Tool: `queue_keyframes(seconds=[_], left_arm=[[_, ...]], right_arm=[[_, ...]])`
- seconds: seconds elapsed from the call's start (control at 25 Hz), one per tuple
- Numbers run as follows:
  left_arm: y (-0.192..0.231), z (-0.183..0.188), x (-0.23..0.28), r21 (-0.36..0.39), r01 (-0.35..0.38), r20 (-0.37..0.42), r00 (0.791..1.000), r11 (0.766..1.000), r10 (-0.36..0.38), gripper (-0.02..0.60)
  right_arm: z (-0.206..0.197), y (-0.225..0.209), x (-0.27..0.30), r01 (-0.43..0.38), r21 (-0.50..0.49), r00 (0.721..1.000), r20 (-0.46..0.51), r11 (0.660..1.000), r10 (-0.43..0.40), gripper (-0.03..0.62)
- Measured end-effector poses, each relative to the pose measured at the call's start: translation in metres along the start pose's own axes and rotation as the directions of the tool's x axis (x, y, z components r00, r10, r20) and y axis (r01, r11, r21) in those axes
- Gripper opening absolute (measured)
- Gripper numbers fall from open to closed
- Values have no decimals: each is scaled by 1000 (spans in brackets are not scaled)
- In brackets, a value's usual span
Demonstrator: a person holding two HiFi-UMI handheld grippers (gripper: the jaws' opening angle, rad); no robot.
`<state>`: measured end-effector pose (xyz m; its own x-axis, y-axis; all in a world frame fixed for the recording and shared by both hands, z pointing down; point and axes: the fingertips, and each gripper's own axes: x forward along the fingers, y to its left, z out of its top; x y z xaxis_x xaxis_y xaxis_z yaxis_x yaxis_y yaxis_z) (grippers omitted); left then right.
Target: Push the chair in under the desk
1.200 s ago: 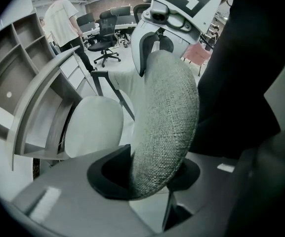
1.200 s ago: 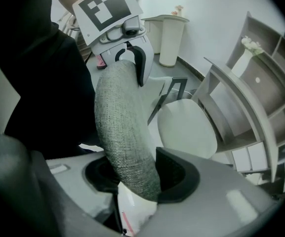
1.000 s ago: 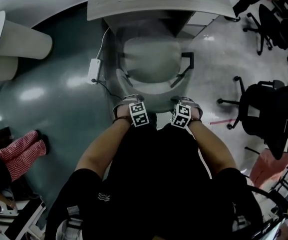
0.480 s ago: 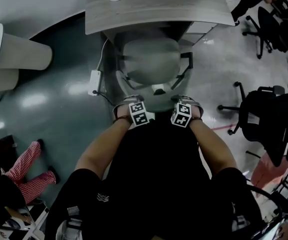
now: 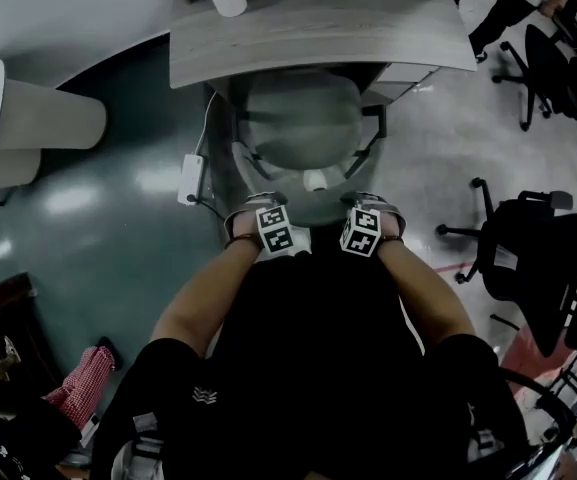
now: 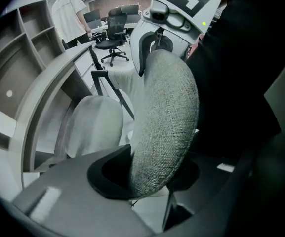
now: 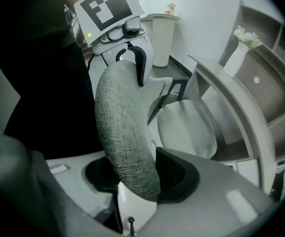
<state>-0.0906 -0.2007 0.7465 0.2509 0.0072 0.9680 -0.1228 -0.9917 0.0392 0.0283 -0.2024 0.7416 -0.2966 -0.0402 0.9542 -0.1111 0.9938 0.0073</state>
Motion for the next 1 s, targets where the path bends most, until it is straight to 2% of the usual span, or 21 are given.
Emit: queue_keyframes(seconds=[0.28, 1.0], left_arm=[[30, 13, 3, -17, 9, 2, 1000, 1000, -9, 161], [108, 13, 1, -42, -10, -30, 999, 999, 9, 166]], right_arm=[[-4, -37, -2, -14, -16, 1000, 3, 1000, 14, 173], [14, -109, 3, -30, -34, 999, 41, 999, 31, 172]])
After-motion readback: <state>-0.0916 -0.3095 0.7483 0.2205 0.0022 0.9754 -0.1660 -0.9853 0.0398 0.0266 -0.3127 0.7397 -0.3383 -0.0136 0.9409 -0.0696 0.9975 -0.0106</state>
